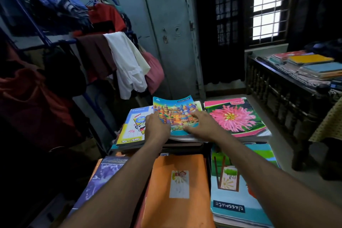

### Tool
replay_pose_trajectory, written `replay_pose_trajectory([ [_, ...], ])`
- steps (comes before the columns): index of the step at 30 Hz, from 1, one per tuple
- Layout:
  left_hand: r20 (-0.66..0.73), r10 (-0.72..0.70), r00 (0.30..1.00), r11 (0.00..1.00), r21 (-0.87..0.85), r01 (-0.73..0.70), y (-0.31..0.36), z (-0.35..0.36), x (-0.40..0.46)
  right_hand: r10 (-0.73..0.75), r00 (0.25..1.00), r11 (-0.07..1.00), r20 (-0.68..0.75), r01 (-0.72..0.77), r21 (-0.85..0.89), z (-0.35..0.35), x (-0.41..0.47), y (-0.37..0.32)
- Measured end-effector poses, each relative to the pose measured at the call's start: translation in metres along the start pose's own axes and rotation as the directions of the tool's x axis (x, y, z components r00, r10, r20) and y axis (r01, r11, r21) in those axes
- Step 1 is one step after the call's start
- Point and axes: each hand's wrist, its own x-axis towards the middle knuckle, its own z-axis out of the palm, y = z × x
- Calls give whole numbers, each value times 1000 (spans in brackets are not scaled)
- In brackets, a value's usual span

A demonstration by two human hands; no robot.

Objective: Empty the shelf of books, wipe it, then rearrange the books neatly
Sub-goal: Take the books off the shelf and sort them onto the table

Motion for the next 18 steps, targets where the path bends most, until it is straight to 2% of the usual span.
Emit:
replay_pose_trajectory([
  [3,-42,32,999,999,44,-30,2,1,-3,-9,999,999,-42,7,-33,6,-6,5],
  [6,-92,95,991,995,46,-91,5,3,2,-16,993,1000,-114,19,24,6,-2,11],
  [8,-24,110,994,988,113,-106,2,1,3,-16,982,999,-189,25,42,2,0,14],
  [11,131,41,991,964,255,-73,-7,-1,1,-2,982,1000,-190,7,21,2,4,23],
  [15,190,91,978,855,488,-174,-9,-11,-6,-7,980,994,-201,-15,-108,4,5,25],
  [16,226,90,970,847,495,-194,-11,-17,-8,2,980,982,-201,-40,-184,5,4,23],
  [18,317,83,945,894,395,-211,-20,-26,-7,4,976,947,-220,-74,-314,3,2,20],
])
